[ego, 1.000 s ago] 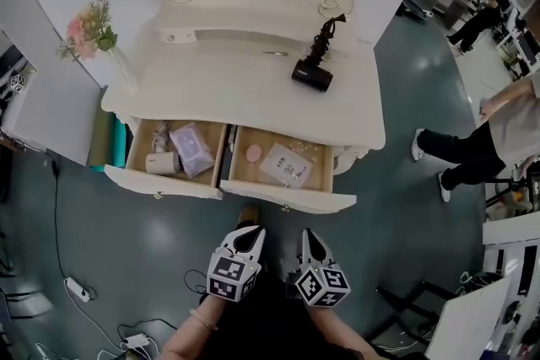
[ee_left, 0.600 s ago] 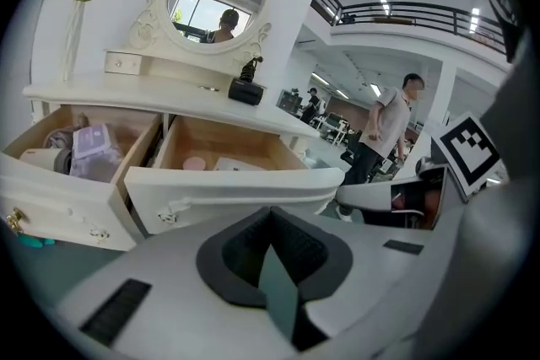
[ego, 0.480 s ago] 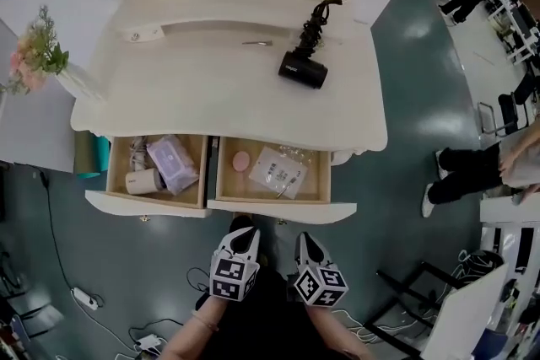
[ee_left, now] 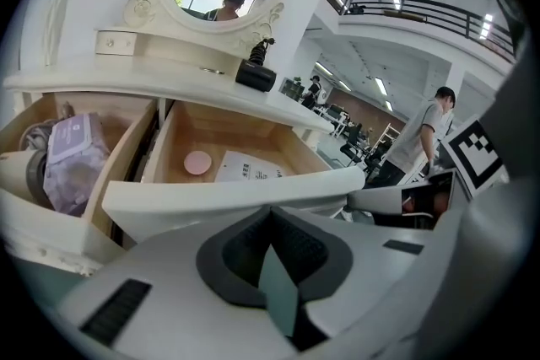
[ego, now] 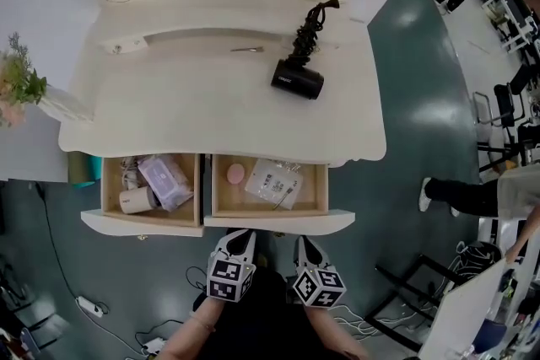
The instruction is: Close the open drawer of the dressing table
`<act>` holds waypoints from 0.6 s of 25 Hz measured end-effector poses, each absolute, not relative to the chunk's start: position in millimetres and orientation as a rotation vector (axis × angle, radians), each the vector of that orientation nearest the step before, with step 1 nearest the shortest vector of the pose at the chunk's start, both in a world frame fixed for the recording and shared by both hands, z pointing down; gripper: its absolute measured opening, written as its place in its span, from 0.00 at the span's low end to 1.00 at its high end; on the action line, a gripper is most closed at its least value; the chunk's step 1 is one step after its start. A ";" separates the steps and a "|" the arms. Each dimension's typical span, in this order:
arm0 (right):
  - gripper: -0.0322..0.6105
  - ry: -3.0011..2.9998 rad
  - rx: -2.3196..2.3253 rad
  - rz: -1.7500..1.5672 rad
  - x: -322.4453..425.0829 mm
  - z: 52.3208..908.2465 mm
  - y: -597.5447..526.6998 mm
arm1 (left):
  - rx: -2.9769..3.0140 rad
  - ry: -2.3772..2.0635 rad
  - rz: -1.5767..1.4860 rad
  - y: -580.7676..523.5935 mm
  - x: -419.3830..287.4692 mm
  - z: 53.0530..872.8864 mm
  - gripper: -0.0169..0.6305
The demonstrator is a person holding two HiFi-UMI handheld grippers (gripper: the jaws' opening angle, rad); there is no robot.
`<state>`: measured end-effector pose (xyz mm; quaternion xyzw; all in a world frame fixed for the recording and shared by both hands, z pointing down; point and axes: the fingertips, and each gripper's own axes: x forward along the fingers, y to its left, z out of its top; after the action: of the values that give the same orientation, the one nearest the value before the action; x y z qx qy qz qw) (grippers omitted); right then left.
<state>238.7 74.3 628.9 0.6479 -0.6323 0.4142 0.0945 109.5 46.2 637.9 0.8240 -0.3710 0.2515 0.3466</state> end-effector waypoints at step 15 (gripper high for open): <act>0.06 -1.801 1.923 1.209 244.0 627.8 37.3 | 2.101 -0.898 0.645 9.2 115.1 638.9 0.06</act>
<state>244.0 37.3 627.8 0.6584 -0.6169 0.4139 0.1211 115.1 9.2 638.9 0.8207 -0.3507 0.2518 0.3743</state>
